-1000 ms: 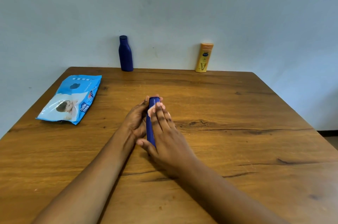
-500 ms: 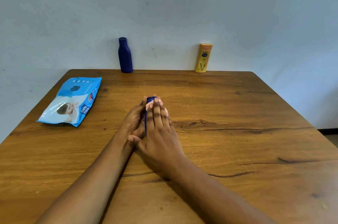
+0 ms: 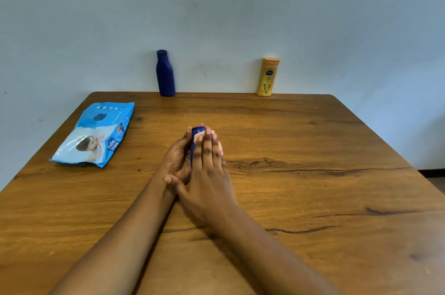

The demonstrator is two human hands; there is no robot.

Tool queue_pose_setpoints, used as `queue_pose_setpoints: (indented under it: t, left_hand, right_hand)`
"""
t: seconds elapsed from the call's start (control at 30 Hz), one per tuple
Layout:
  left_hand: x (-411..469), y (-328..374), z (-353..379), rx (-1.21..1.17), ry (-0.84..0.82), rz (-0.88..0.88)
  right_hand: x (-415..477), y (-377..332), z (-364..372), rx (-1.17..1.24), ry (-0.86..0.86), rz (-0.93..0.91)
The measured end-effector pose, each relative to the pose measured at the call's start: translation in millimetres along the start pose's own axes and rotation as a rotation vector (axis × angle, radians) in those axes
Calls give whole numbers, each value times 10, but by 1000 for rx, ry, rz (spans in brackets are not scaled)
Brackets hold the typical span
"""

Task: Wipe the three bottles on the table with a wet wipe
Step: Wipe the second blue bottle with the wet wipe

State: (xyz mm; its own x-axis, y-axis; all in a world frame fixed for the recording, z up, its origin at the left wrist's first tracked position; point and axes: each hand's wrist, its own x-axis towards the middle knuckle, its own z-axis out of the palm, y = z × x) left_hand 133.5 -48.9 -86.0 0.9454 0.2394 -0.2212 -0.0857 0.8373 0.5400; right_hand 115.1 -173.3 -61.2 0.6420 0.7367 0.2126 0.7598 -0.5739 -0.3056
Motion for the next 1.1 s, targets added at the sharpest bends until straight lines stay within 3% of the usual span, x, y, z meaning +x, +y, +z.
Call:
queue_pose_setpoints:
  t: [0.2, 0.43, 0.63, 0.9, 1.1]
  left_hand:
    - [20, 4, 76, 23, 73, 64]
    - [-5, 9, -3, 17, 20, -11]
    - [7, 9, 112, 38, 92, 40]
    - [-67, -4, 68, 32, 2, 29]
    - [-10, 2, 119, 13, 97, 51]
  right_hand:
    - [-862, 122, 202, -32, -5, -110]
    - [119, 59, -50, -20, -8, -61]
    - [-836, 175, 140, -57, -22, -142]
    - [135, 64, -125, -7, -53, -100]
    - [-746, 265, 114, 44, -10, -214]
